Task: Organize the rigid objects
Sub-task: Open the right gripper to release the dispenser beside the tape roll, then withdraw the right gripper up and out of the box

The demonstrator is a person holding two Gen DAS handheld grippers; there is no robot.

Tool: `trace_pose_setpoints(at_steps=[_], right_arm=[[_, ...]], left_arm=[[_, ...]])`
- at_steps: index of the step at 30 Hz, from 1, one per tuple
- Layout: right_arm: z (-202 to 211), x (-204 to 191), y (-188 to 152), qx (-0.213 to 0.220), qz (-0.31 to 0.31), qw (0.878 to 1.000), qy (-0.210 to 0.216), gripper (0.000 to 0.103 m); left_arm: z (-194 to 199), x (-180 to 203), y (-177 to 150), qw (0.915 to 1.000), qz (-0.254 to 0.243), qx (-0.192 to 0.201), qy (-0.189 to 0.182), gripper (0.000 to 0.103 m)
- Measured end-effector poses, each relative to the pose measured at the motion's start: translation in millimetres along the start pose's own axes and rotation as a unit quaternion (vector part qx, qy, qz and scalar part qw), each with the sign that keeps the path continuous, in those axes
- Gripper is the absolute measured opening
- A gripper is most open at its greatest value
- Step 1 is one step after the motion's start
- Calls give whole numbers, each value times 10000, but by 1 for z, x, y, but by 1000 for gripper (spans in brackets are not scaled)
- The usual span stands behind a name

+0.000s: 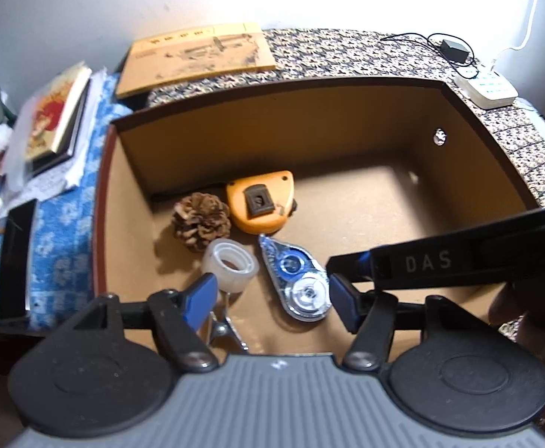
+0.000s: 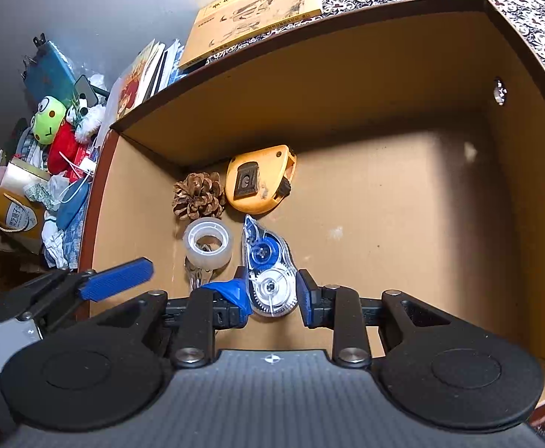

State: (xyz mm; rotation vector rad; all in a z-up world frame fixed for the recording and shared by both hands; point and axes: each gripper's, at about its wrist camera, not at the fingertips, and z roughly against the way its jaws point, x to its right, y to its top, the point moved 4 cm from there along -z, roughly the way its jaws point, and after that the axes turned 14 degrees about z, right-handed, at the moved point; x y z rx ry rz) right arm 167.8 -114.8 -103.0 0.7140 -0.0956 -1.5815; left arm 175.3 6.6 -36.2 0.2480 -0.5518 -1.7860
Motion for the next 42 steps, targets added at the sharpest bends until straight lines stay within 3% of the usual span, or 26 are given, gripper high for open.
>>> trace_pose_setpoints(at_steps=[15,28,42], right_arm=[[16,-10,-16,478,148,9977,-451,11],[33,-18,-26,1081,356,9882,-1025,11],[29,-12,-43,1746,554,9703,-1582,11]], left_arm=[[17,-2,-10,9977,-5,387,556,77],[25,-3,-18,9909,84,792,1084,79],[9,-9,-29,9891,237,884,1153,79]])
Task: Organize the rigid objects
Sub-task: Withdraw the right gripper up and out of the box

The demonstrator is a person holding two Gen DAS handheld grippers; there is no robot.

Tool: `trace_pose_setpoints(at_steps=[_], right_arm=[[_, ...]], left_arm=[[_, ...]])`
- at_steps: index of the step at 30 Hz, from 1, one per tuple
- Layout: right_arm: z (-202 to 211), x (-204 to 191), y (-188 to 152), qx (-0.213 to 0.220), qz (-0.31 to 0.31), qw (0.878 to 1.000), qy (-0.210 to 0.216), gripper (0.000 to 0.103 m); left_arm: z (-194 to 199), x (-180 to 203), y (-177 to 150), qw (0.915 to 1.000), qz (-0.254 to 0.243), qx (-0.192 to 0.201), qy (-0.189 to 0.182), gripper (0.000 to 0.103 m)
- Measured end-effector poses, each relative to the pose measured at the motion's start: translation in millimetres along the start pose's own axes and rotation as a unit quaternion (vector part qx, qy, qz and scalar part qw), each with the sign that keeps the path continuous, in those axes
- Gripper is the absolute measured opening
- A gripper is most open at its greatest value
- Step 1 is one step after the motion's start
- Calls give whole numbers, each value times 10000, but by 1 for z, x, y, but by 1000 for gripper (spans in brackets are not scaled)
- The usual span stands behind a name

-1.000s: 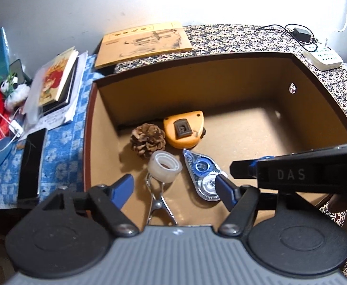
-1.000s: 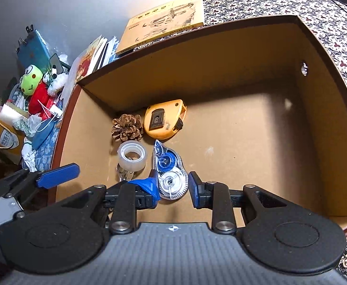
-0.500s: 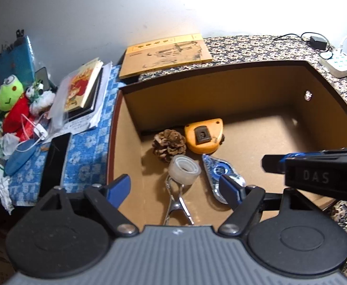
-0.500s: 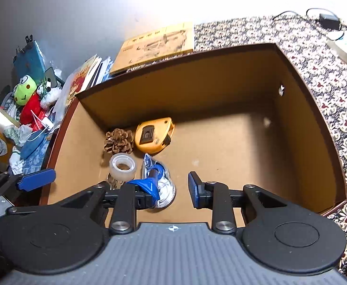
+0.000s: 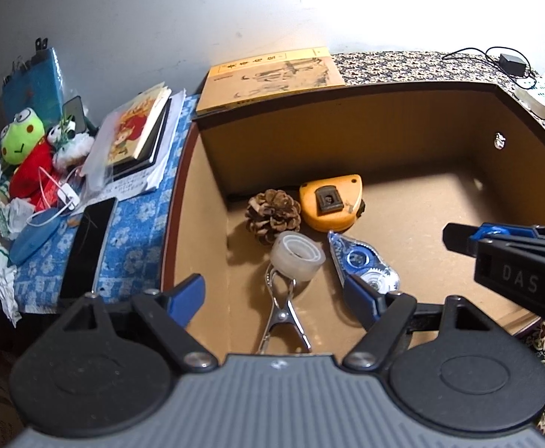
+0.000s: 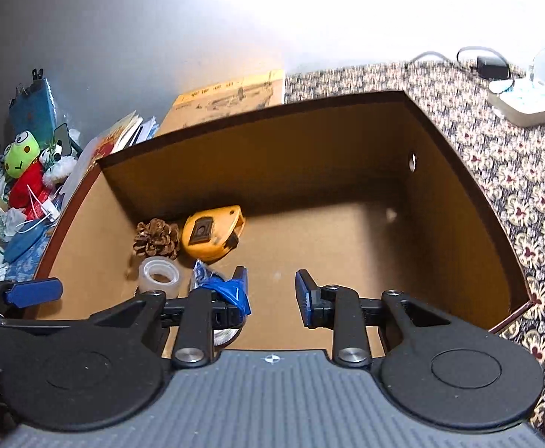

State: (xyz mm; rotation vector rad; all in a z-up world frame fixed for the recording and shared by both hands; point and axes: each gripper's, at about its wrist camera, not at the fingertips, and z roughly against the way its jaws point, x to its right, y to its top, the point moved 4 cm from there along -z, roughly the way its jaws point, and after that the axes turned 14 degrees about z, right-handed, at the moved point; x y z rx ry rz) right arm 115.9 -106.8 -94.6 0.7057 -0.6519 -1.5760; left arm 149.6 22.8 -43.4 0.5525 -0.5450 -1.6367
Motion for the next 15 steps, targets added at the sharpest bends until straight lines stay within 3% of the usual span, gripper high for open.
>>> trace_pose_setpoints(at_steps=[15], right_arm=[[-4,-11,-11,588,572,9962,-279,11]], left_arm=[[-14,8,-10,9999,-109,22,-61,81]])
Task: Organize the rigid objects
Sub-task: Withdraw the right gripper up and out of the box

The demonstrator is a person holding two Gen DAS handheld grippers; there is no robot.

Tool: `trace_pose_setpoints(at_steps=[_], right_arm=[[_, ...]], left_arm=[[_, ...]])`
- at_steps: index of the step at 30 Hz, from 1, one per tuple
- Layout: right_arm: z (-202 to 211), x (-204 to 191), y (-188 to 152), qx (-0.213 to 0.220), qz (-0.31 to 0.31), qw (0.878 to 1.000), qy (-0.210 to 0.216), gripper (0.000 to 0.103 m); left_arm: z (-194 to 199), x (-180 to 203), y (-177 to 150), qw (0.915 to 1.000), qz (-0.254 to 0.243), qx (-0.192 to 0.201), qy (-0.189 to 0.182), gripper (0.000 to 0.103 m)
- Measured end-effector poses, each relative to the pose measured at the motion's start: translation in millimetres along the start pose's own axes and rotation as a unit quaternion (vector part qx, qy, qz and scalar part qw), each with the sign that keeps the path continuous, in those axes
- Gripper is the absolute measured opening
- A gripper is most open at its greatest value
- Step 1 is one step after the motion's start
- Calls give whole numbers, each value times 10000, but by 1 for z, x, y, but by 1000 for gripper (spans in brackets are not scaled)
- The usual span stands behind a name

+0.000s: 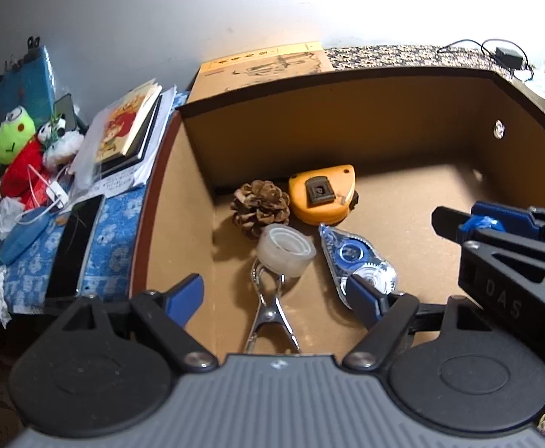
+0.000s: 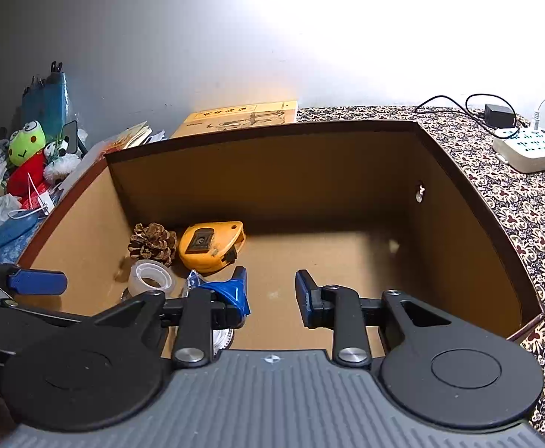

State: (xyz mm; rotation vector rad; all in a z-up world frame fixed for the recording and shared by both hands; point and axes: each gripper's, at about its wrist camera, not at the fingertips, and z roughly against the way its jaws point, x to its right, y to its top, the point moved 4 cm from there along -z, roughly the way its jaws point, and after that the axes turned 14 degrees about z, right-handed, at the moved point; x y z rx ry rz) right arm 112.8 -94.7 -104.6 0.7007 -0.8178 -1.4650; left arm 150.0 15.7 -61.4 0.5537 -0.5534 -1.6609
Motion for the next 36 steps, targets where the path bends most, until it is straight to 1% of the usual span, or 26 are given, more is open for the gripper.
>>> trace_pose_setpoints(at_steps=[7,13,15,21,26,30,36], right_arm=[[0,0,-2,128,38,9999,-85,11],[6,0,1,50,45,10000,-64,11],[10,0,5,-27,24,10000,-28,11],[40,0,20,187,106,9998,-15,11],[64,5,27,251,83,9996,122,11],[80,7,26,203,154,9994,233,11],[95,13,14,70,278,9987,429,12]], left_arm=[[-2,1,0,10000,-57,9,2,81],[5,-3,2,9999,88,-97,31,81],[11,-2,3,9999,64,-41,109,81],[42,1,9,9995,156,146,233,81],[72,3,10,9985,356,300,299,81],[88,7,3,9977,502,270,372,81],[105,12,-14,9960,728,206,483,81]])
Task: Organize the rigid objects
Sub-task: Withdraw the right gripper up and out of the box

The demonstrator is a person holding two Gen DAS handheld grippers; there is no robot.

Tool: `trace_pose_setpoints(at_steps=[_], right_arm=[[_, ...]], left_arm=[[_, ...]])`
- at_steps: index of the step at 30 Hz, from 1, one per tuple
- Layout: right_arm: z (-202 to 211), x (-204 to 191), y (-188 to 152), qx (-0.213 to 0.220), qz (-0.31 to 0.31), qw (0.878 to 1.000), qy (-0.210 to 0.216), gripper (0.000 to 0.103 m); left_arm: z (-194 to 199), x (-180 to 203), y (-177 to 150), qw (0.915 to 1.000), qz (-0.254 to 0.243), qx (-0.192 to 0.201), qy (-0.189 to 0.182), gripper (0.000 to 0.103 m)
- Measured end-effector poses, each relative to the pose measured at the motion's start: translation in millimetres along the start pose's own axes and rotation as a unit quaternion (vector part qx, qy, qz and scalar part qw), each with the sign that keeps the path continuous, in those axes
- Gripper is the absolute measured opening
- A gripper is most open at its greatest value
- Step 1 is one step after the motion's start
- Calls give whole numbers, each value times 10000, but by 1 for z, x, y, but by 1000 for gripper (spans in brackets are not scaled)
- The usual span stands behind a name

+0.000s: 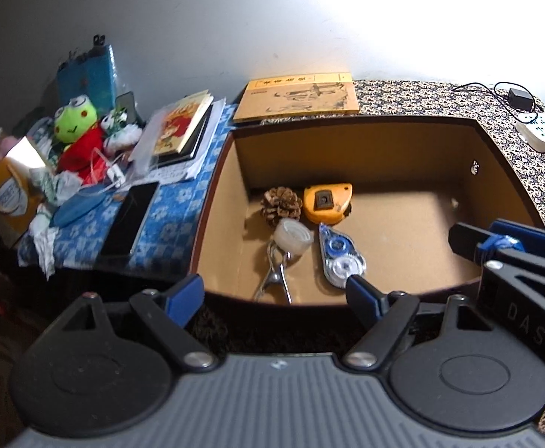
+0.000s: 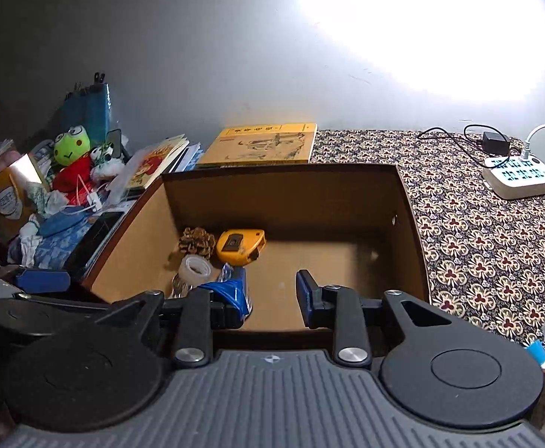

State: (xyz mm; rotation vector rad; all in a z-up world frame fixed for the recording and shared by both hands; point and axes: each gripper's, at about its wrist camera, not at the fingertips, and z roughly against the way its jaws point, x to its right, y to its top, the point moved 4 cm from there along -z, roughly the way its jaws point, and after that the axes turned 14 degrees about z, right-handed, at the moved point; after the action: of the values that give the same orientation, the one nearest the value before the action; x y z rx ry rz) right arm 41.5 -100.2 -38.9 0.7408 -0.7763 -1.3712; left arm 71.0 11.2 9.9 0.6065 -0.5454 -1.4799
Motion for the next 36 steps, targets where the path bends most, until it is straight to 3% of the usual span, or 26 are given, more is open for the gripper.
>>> trace_pose_setpoints(at_steps=[17,36], right_arm=[[13,-2,-38,-671,108,9953,682,12],[15,2,-53,-1205,-108,9834,1350,12]], left_arm=[[12,0,-52,9966,353,-580,462,81],[8,1,-76,9875,365,-1334,755,81]])
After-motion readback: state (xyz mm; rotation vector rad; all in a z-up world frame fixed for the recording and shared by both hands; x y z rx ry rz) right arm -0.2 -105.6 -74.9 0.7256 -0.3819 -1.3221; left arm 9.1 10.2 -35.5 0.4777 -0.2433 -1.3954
